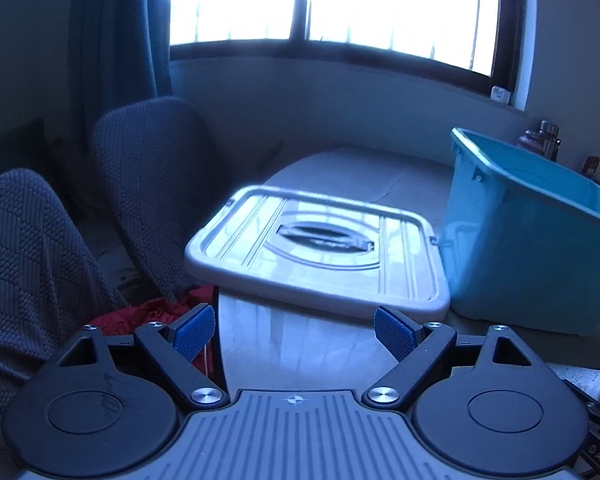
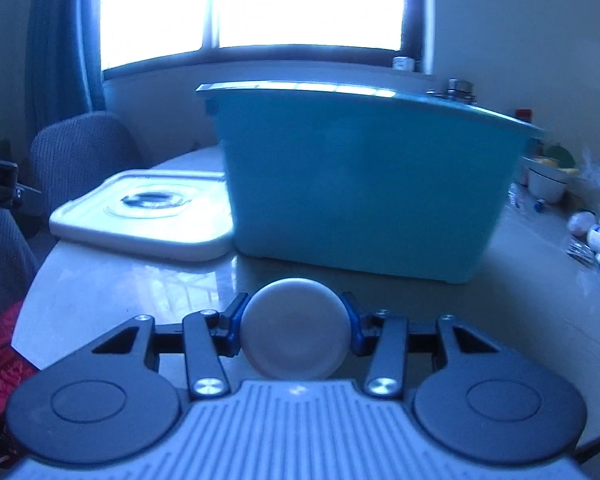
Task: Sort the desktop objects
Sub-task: 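Lift the white pill bottle with the right tool over the teal tub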
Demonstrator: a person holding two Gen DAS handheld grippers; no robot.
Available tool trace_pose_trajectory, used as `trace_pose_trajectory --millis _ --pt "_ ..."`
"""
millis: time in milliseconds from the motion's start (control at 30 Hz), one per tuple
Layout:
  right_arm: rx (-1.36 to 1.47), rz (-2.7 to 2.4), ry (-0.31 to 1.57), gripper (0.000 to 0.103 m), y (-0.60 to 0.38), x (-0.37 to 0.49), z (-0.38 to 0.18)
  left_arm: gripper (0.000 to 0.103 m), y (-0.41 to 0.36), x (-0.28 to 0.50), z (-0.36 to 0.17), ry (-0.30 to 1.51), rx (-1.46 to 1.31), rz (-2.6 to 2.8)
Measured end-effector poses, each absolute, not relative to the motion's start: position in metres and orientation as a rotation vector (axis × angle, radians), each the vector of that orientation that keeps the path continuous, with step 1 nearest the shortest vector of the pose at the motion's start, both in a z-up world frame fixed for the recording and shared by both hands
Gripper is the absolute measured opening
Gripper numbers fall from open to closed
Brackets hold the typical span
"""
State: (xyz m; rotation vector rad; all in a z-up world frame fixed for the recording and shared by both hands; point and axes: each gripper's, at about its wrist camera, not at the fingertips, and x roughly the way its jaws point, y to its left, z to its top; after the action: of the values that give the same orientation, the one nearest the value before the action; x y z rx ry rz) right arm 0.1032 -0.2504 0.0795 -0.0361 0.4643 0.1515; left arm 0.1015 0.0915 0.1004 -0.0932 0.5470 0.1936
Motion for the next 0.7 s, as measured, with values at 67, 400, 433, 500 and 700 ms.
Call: trace_pose_trajectory --millis 67,400,433,500,700 --pt "-0.034 0.138 0.443 0.048 -0.256 0.1 0.085 0.089 0.086 0.096 0.103 0.524 -0.096 0.191" --pt "-0.046 0.121 0.393 0.048 -0.271 0.104 0.103 0.089 0.067 0.086 0.115 0.493 -0.109 0.171" --pt "-0.048 0.126 0.391 0.048 -0.271 0.105 0.104 0.089 0.066 0.086 0.116 0.493 -0.107 0.169" --pt "-0.053 0.136 0.379 0.048 -0.269 0.107 0.109 0.089 0.065 0.085 0.12 0.483 -0.1 0.168" --pt "-0.063 0.166 0.315 0.048 -0.264 0.111 0.131 0.089 0.063 0.085 0.126 0.469 -0.116 0.174"
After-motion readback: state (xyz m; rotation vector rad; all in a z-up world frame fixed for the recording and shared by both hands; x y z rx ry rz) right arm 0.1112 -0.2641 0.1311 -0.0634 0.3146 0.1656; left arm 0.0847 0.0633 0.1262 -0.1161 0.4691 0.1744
